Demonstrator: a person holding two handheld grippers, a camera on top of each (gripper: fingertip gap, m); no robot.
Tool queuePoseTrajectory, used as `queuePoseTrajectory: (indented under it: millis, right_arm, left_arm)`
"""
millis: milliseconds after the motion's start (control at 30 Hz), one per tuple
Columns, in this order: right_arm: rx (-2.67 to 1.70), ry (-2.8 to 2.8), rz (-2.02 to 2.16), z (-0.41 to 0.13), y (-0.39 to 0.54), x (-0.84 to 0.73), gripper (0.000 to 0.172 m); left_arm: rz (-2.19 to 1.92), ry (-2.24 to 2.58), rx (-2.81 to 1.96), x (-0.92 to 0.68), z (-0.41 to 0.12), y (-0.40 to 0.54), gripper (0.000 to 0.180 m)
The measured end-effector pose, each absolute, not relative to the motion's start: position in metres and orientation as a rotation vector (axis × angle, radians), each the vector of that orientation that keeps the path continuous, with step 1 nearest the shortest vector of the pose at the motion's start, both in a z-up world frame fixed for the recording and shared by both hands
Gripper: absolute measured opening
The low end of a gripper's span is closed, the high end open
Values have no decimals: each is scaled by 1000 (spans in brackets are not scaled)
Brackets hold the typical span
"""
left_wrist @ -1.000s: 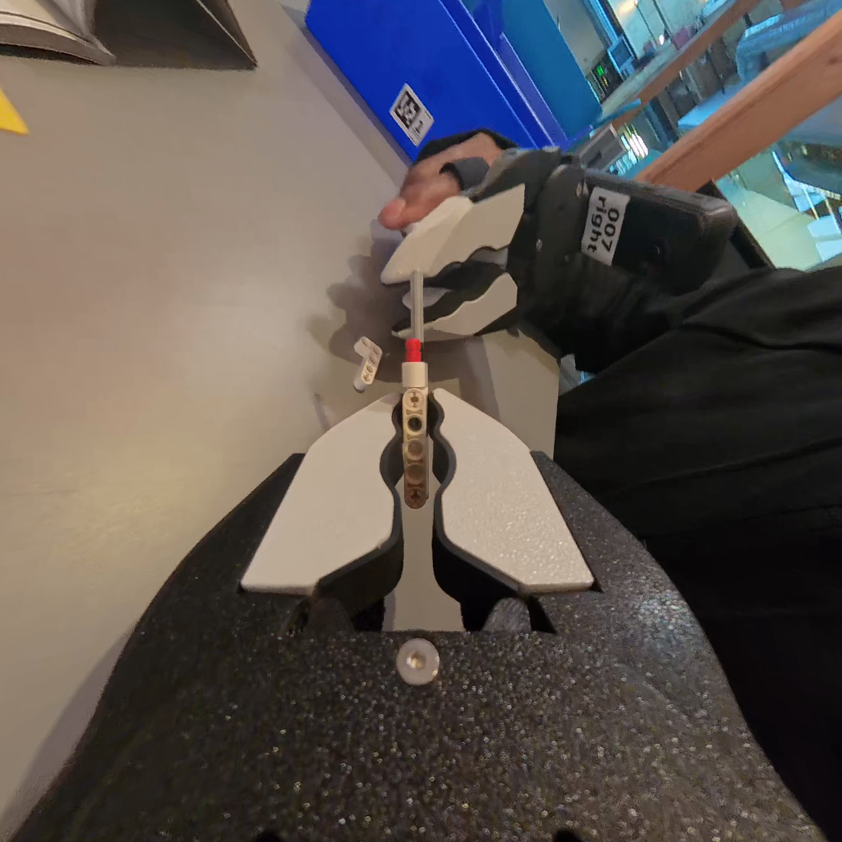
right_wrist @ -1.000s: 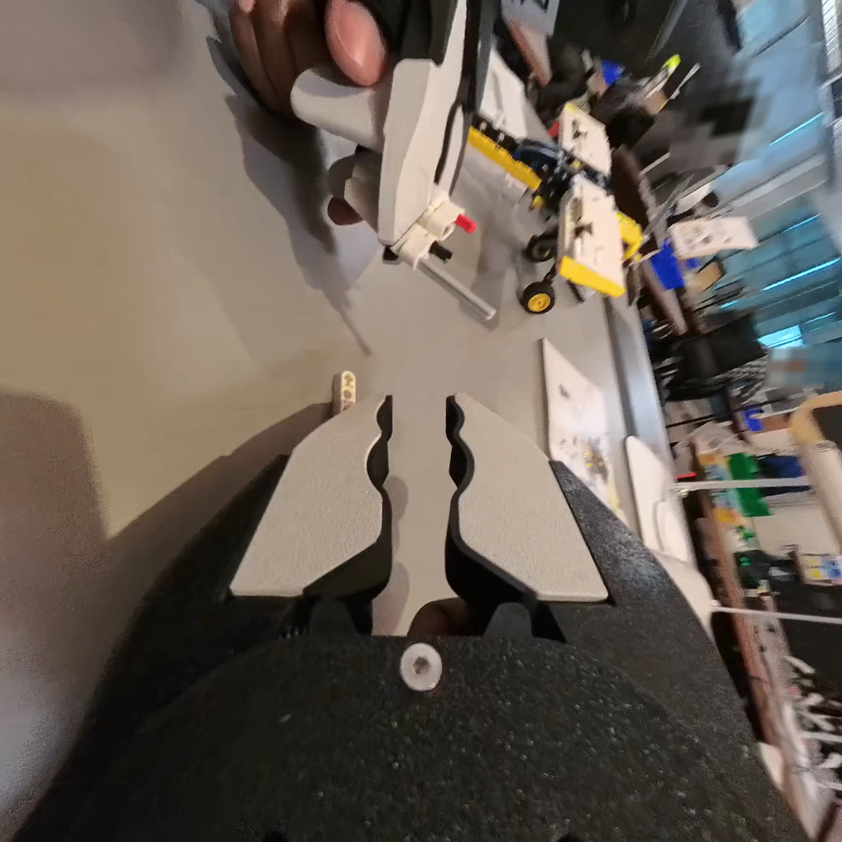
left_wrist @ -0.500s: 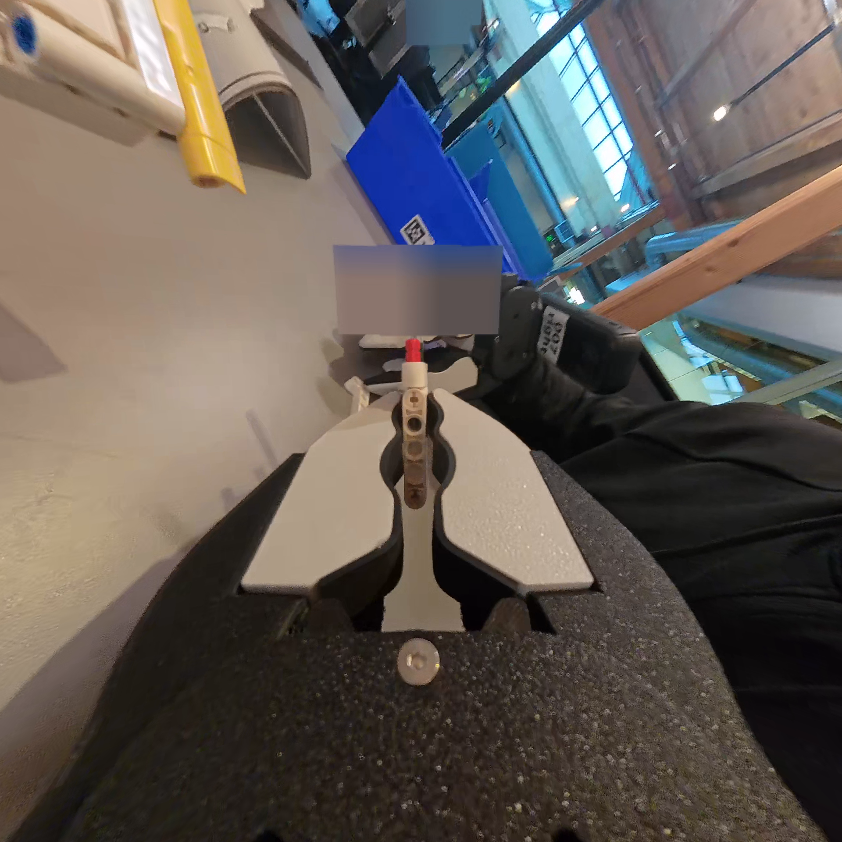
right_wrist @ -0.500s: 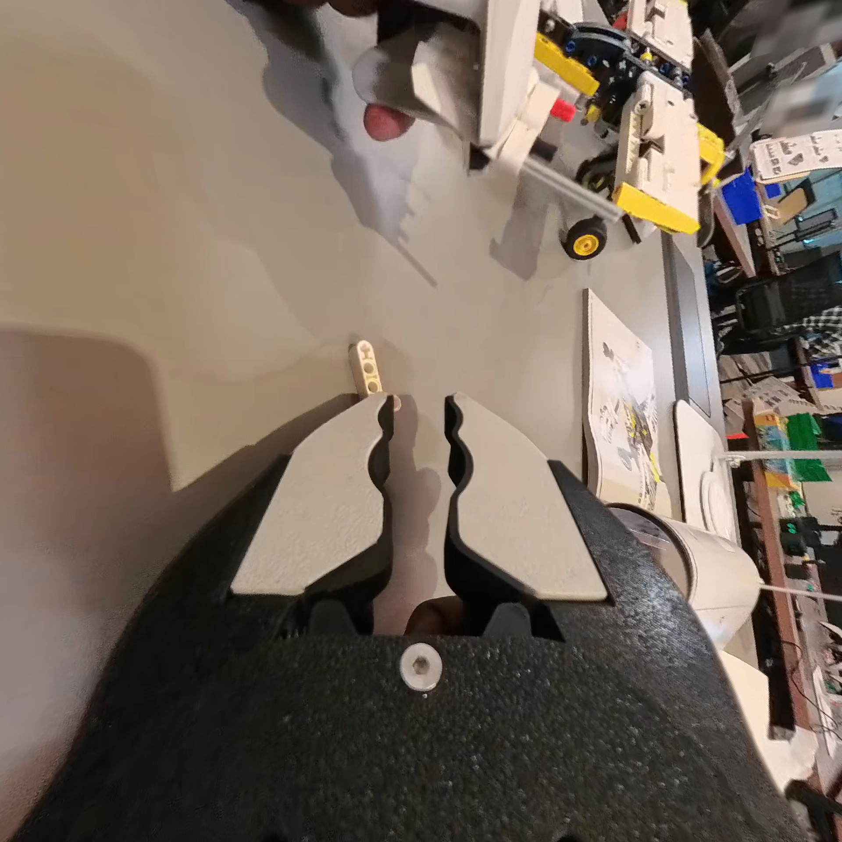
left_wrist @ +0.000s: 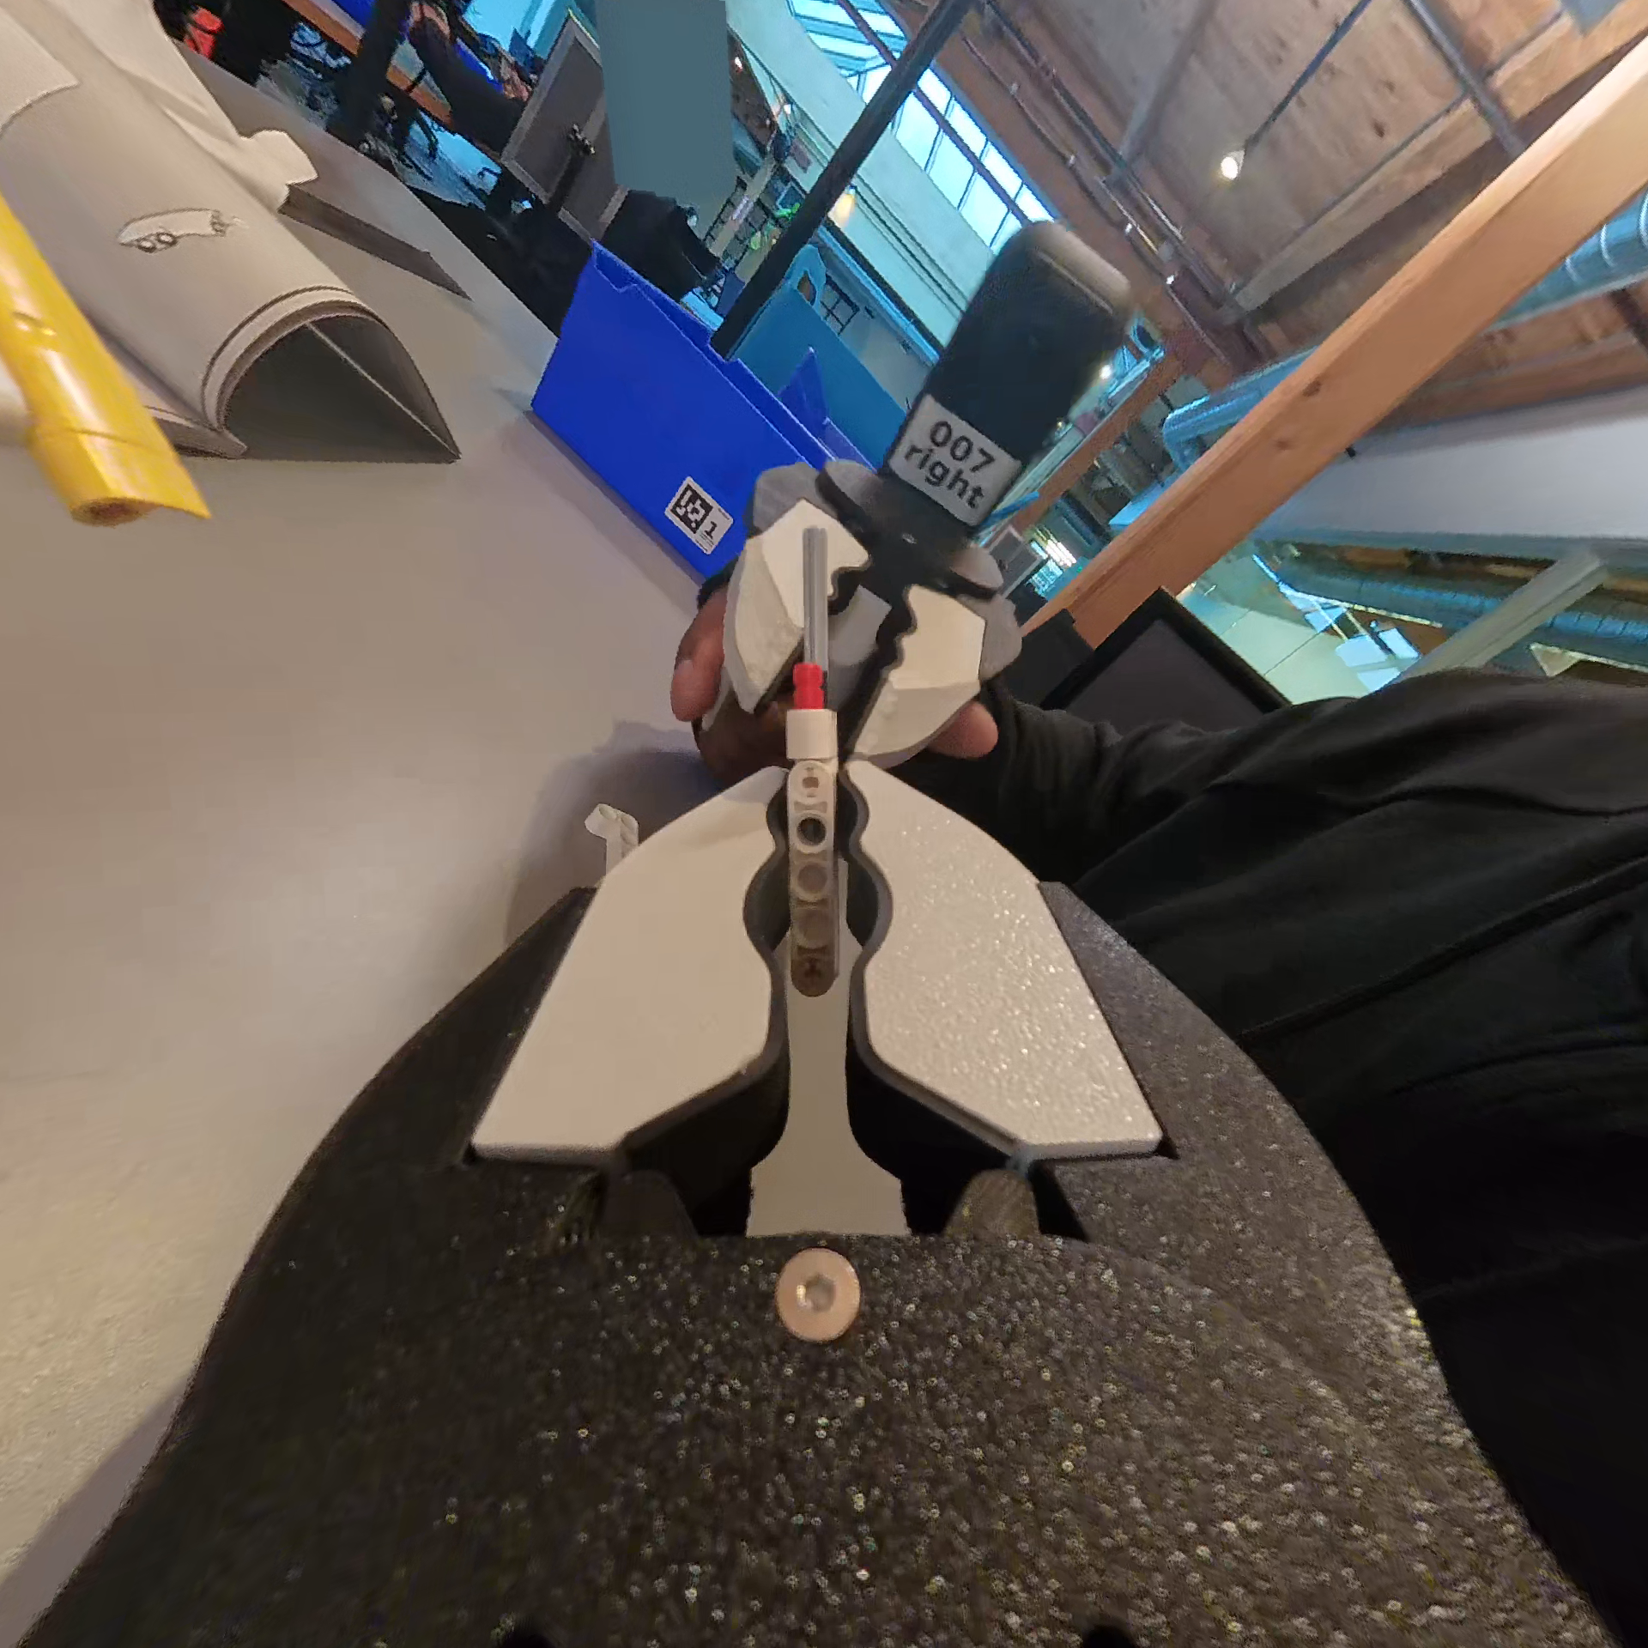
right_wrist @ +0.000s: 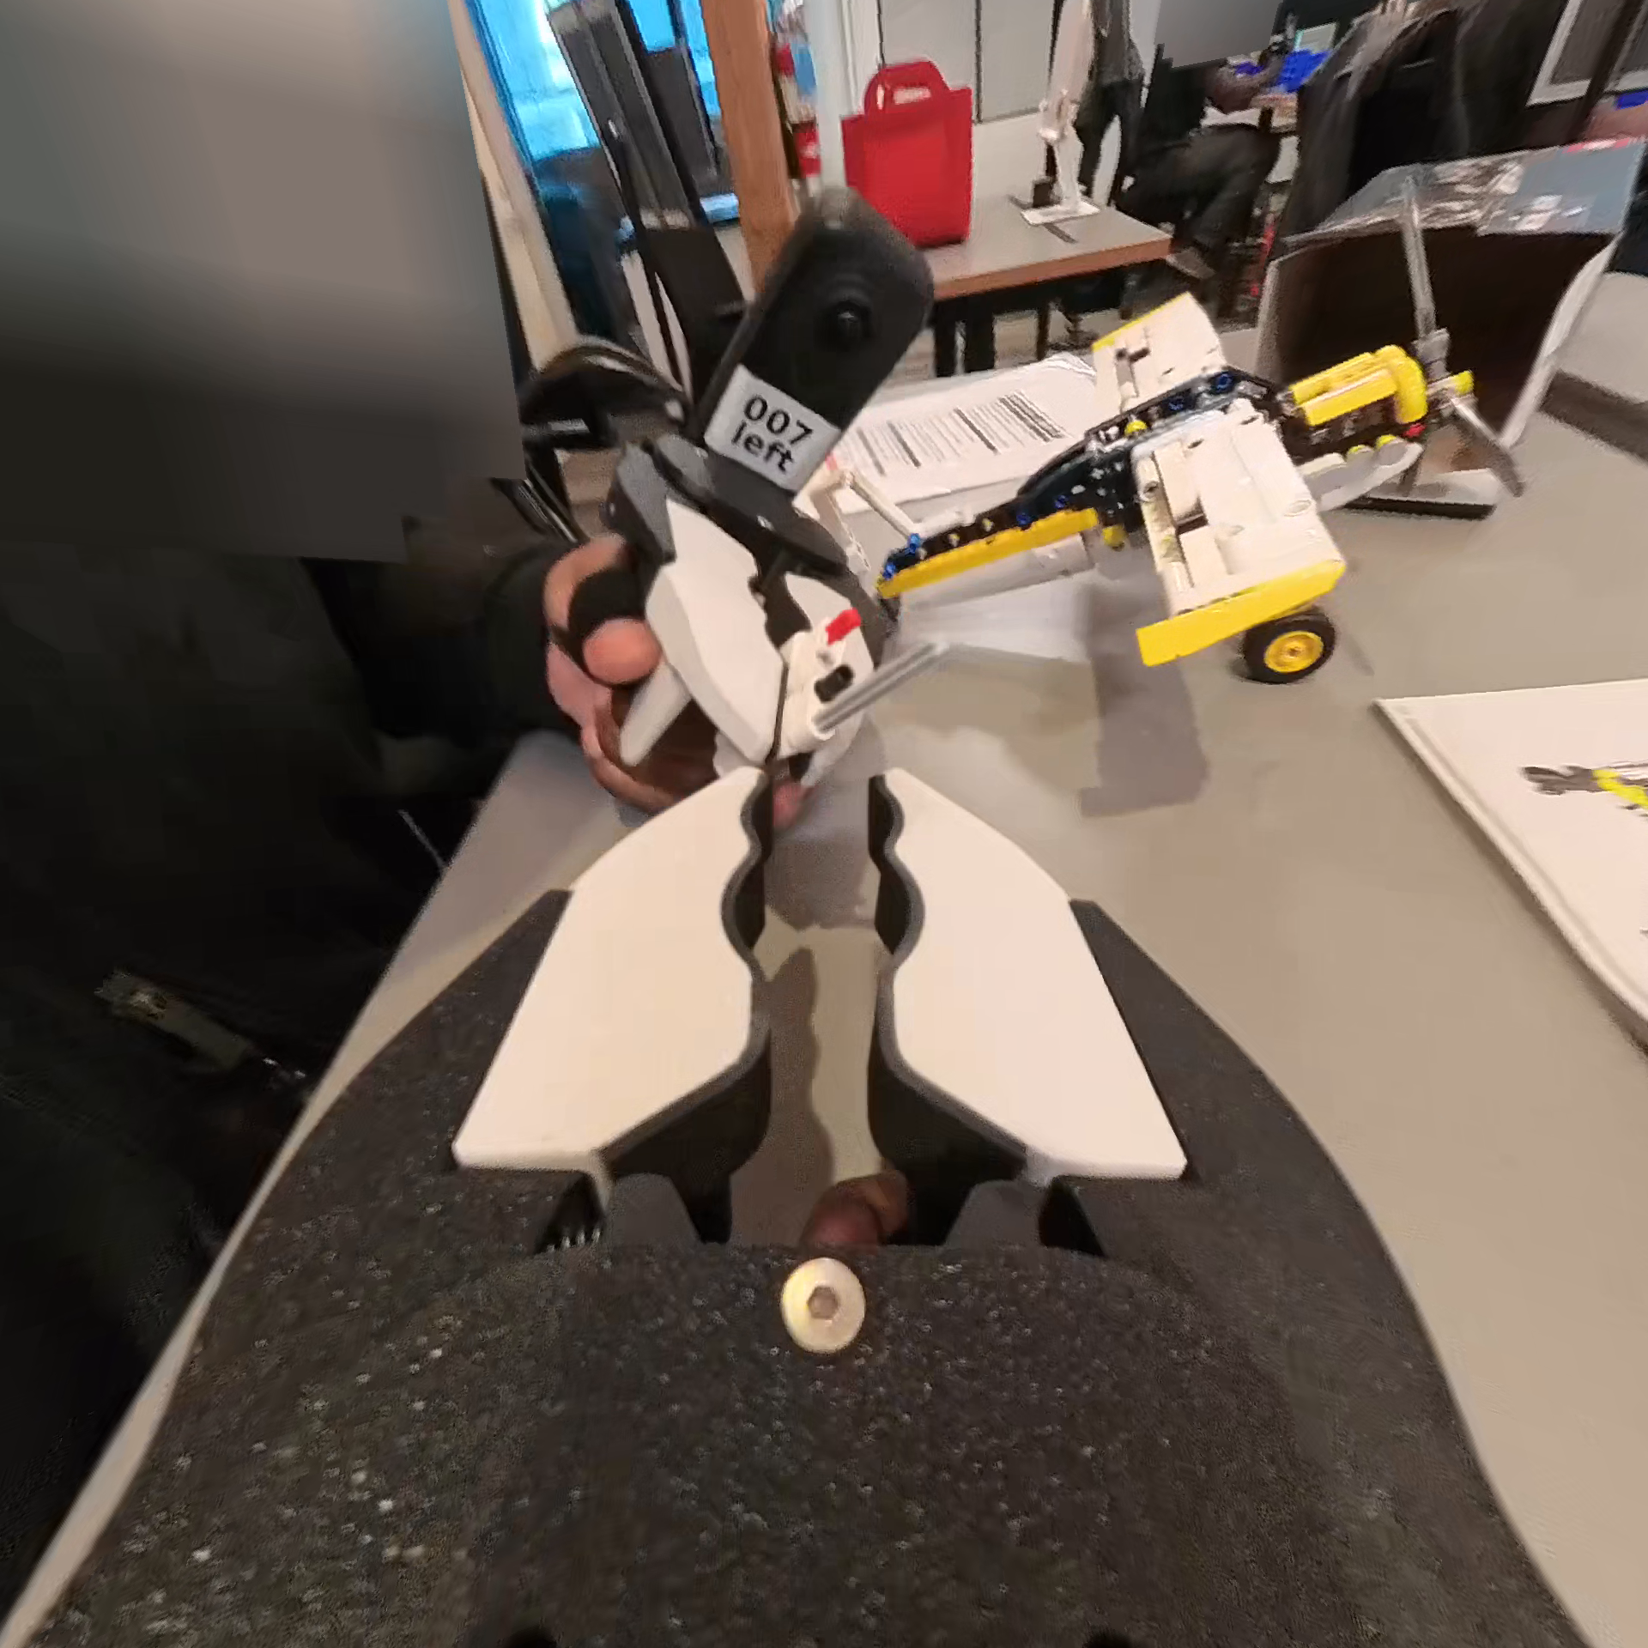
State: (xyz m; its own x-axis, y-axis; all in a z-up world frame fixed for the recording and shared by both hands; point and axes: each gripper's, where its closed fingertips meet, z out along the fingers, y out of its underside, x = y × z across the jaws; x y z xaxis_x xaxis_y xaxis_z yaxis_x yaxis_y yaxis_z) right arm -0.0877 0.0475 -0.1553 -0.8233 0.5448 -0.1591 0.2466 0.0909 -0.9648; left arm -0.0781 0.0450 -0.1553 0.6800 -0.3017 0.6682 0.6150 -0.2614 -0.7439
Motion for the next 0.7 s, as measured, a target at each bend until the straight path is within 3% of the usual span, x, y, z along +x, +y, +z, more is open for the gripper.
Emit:
queuePoseTrajectory:
  millis: [700]
  right_arm:
    - [-781, -2179, 2198, -147, 31, -73, 8]
  left_arm:
    - [-996, -128, -1651, -57, -155, 41, 8]
